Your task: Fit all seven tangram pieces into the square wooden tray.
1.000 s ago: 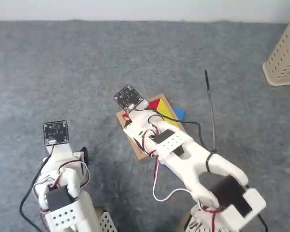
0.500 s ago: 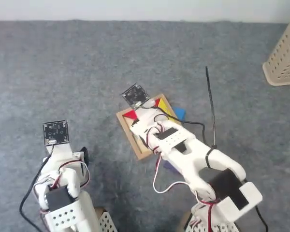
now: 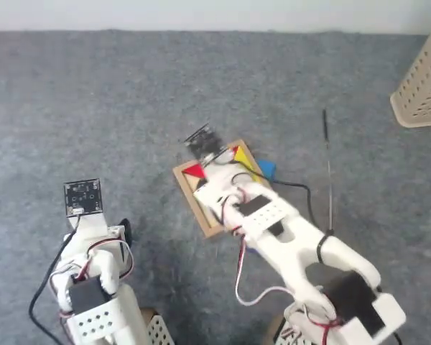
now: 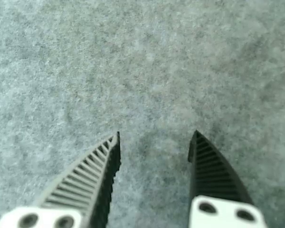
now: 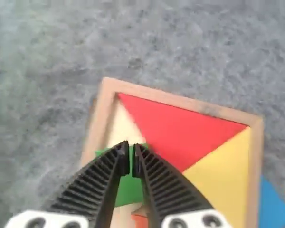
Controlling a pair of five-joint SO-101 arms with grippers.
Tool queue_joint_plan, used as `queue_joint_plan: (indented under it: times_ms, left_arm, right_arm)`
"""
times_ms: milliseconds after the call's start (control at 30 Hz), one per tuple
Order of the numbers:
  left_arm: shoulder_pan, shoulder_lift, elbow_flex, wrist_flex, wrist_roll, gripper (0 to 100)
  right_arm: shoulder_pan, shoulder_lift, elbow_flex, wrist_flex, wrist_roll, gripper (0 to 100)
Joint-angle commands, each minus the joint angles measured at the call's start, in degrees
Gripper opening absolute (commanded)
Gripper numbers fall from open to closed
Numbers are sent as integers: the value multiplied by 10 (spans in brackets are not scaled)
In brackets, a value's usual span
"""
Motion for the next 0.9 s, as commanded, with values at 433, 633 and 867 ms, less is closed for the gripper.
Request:
queue_joint_plan:
  times_ms: [433,633,867]
  left_arm:
    - [1,-6,-3,2,5,225]
    - [1,-6,-3,2,5,225]
    - [1,-6,-3,2,5,225]
  right_arm:
    - [-8,54,-23,10,-2,7]
    - [37,51,-22,11,-2,7]
    - [64,51,-39,39,-2,7]
